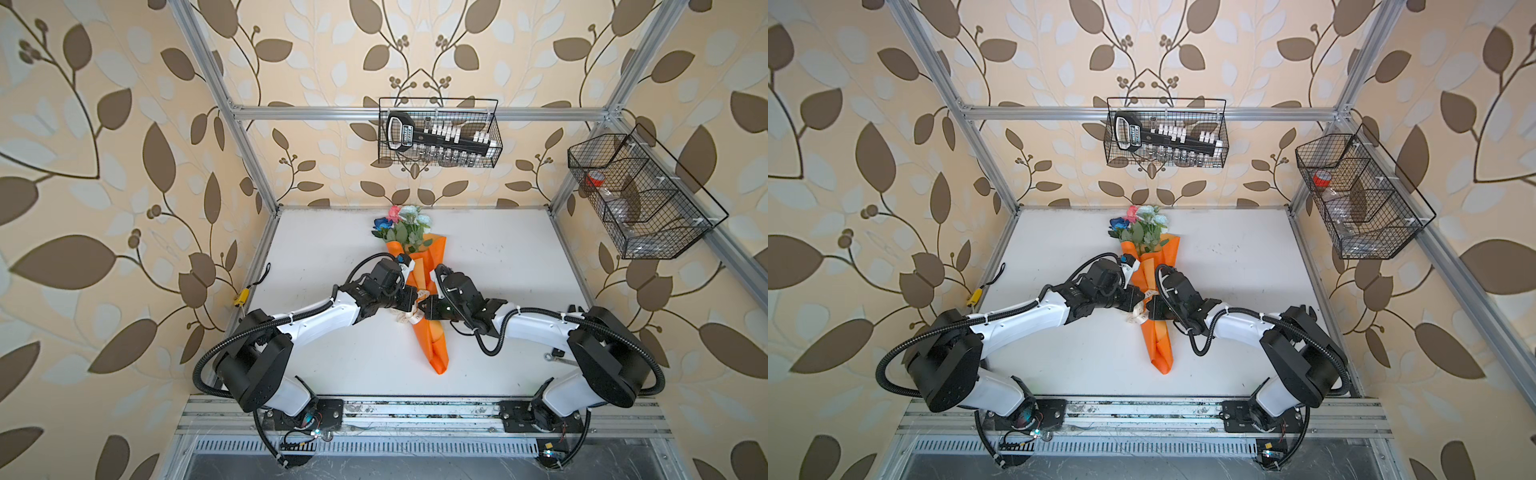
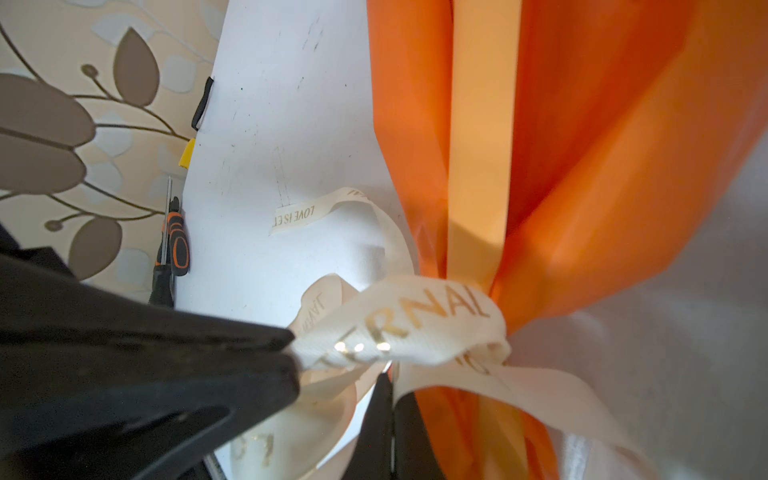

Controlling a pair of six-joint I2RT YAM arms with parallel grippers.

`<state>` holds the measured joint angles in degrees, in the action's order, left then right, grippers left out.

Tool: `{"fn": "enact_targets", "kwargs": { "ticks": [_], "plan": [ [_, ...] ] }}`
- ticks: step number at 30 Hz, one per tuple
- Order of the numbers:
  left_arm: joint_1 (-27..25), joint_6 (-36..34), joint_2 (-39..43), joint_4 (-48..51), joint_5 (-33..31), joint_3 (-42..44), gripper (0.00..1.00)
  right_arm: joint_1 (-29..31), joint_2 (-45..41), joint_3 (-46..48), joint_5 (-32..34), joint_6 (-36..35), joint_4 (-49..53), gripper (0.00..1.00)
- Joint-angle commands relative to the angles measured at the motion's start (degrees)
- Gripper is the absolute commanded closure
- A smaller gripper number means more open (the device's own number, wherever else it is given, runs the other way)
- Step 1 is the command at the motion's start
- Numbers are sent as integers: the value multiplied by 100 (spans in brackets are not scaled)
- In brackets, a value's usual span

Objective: Tie the bouquet of fake flowers

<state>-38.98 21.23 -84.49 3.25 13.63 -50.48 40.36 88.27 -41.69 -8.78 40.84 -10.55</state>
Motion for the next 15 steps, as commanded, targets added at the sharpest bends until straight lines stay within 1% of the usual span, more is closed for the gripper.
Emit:
{"fn": "enact_targets", "kwargs": {
  "ticks": [1,5,6,11,15],
  "plan": [
    [-15,13,139,-2,155,5,100,-14,54,95,227,-242,-593,100],
    [-18,76,145,62,220,-14,100,-19,100,263,228,-363,-1400,100],
    [-16,114,354,54,228,-15,100,-19,144,304,274,-408,-1559,100],
    [-13,317,392,-47,279,-32,100,-14,461,438,440,-500,-2205,100],
    [-15,639,311,-412,581,43,100,-11,748,635,429,-476,-2952,100]
  ]
}}
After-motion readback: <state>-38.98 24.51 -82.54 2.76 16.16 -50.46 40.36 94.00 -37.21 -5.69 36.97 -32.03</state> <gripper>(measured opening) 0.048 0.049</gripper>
